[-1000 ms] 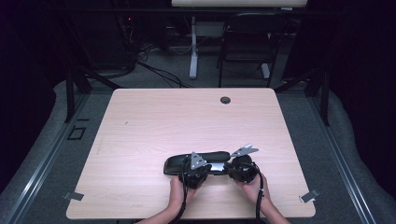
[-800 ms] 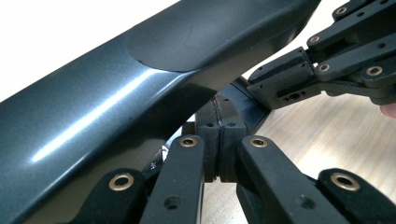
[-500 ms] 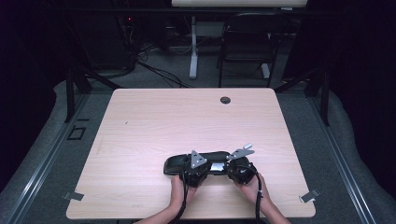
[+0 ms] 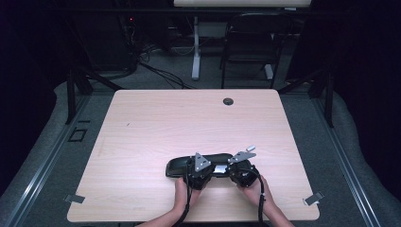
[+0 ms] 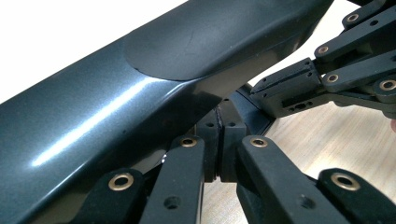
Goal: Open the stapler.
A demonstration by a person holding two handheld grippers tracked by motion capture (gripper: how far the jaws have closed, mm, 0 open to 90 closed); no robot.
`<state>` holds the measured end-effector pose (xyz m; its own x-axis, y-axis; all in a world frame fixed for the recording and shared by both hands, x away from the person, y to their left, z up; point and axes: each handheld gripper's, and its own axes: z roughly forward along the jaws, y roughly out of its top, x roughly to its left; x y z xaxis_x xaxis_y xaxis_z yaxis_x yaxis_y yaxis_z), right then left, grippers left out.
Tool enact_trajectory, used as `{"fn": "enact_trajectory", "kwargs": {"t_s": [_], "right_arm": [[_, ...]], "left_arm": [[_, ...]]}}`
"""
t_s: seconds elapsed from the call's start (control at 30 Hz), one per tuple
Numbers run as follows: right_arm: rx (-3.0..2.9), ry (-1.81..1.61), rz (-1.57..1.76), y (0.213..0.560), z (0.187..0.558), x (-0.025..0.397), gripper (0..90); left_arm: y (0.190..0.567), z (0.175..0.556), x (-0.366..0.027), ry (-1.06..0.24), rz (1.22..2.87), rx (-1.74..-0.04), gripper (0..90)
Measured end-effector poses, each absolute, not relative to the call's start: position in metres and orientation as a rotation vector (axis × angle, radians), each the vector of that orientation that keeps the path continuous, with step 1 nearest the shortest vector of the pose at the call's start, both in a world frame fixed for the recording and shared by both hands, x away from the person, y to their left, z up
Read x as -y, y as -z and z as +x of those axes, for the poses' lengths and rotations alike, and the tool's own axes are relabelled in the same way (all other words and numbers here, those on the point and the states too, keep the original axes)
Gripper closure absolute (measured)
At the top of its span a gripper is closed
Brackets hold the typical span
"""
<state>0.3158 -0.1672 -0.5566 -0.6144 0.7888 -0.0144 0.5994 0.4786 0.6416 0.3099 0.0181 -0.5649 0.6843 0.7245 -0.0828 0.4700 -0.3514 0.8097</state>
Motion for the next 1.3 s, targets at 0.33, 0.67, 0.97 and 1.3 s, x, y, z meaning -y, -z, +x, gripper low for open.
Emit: {"fn": "enact_trajectory", "kwargs": {"t_s": [0.33,0.67,0.97,1.3], "right_arm": [[-2.429,-0.86,1.154,0.556,0.316,0.166,90.0],[-2.422,-0.874,1.166,0.557,0.316,0.166,90.0],[-2.411,-0.886,1.19,0.558,0.316,0.167,90.0],[-2.412,-0.907,1.197,0.558,0.316,0.168,90.0]], "left_arm": [[0.565,0.31,-0.019,-0.362,2.016,-0.917,90.0],[0.564,0.311,-0.012,-0.378,2.017,-0.892,90.0],[0.565,0.307,-0.008,-0.435,1.987,-0.916,90.0],[0.563,0.305,-0.009,-0.456,1.943,-0.934,90.0]]}}
